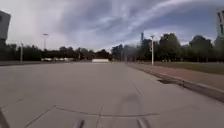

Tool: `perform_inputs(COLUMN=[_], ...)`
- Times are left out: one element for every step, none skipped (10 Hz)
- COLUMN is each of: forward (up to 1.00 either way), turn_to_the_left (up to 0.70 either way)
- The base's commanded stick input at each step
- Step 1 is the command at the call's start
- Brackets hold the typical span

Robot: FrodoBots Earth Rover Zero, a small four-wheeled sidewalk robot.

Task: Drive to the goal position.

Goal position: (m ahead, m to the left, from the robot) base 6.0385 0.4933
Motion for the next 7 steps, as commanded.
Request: perform_inputs(forward=[1.00, 1.00, 1.00, 1.00, 1.00, 1.00, 1.00], turn_to_the_left=[0.00, 0.00, 0.00, 0.00, 0.00, 0.00, 0.00])
